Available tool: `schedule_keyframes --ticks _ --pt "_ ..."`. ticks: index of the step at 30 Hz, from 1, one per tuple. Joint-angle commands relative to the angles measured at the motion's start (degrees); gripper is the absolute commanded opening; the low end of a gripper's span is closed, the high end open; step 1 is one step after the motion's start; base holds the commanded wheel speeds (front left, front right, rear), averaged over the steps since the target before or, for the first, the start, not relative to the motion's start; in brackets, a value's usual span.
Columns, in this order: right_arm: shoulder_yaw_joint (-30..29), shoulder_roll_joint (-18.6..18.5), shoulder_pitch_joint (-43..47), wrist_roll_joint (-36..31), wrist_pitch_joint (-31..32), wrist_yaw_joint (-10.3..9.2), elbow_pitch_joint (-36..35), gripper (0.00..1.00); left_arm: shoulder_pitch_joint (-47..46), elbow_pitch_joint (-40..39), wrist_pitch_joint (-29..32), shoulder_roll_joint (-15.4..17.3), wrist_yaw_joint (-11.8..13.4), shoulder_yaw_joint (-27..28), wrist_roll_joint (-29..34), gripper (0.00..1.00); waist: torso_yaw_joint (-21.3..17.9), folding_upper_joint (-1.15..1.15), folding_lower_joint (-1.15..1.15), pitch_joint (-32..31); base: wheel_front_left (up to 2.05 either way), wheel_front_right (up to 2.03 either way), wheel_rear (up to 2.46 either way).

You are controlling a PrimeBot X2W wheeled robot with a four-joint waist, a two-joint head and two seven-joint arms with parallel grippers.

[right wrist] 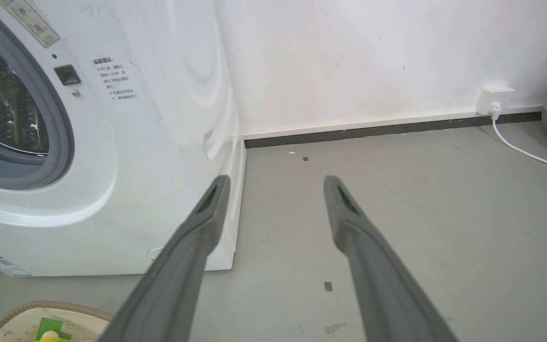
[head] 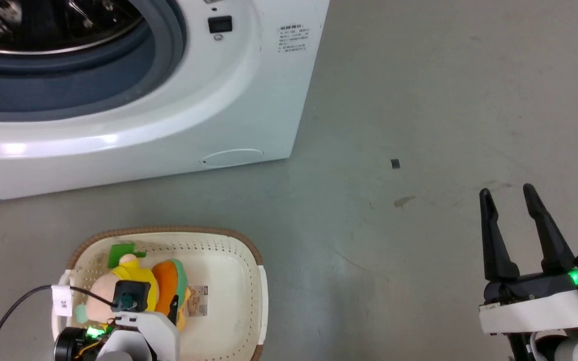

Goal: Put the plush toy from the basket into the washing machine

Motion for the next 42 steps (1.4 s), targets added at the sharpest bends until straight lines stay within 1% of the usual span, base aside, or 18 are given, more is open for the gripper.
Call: schedule_keyframes --ticks 1,8,11,13,22,29,30,37,40,41,42 --pt "0.3 0.0 -1.3 0.8 -0.7 -0.03 -0.7 1.00 -1.9 1.4 0.0 0.5 0.1 -0.4 -0.4 1.00 -0.5 0.00 -0.01 1.7 0.00 0.00 0.00" --pt "1.4 0.0 -2.5 2.1 -1.5 -0.03 -2.2 1.00 -6.2 5.7 0.8 2.1 1.0 -2.3 -0.4 1.00 -1.8 0.00 -0.01 6.0 0.00 0.00 0.00" --pt "3.0 0.0 -3.0 2.3 -1.9 -0.03 -3.1 1.00 -7.7 7.6 0.7 3.2 1.5 -3.0 -0.5 1.00 -2.7 0.00 -0.01 7.9 0.00 0.00 0.00" --pt "2.9 0.0 -3.2 2.1 -2.1 -0.03 -3.5 1.00 -8.7 8.8 1.0 3.8 1.4 -3.5 -0.7 1.00 -3.3 0.00 -0.01 9.3 0.00 0.00 0.00" --pt "3.7 0.0 -4.1 5.4 -3.2 -0.04 -5.3 1.00 -13.1 14.2 1.7 6.8 1.3 -5.1 -1.9 1.00 -5.8 0.00 -0.01 15.0 0.00 0.00 0.00" --pt "3.7 0.0 -5.5 6.7 -4.0 -0.04 -7.8 1.00 -17.3 18.4 2.2 8.7 1.5 -6.9 -2.4 1.00 -6.9 0.00 -0.01 19.7 0.00 0.00 0.00" --pt "3.7 0.0 -5.5 6.7 -4.0 -0.04 -7.8 1.00 -17.3 18.4 2.2 8.7 1.5 -6.9 -2.4 1.00 -6.9 0.00 -0.01 19.7 0.00 0.00 0.00" --pt "3.8 0.0 -5.6 5.5 -4.9 -0.04 -10.4 1.00 -22.3 22.6 3.2 9.5 2.2 -8.9 -2.9 1.00 -6.6 0.00 -0.01 25.0 0.00 0.00 0.00" --pt "3.7 0.0 -5.8 5.5 -5.1 -0.04 -10.8 1.00 -23.3 23.6 3.7 9.3 1.6 -9.4 -3.3 1.00 -6.4 0.00 -0.01 26.1 0.00 0.00 0.00" --pt "3.6 0.0 -5.8 5.3 -5.1 -0.04 -10.8 1.00 -23.4 23.6 4.2 9.1 1.2 -9.5 -3.5 0.91 -6.3 0.00 -0.01 26.2 0.00 0.00 0.00" --pt "3.5 0.0 -5.8 5.2 -5.1 -0.04 -10.7 1.00 -23.5 23.6 4.3 8.8 0.8 -9.4 -3.8 0.00 -6.1 0.00 -0.01 26.2 0.00 0.00 0.00"
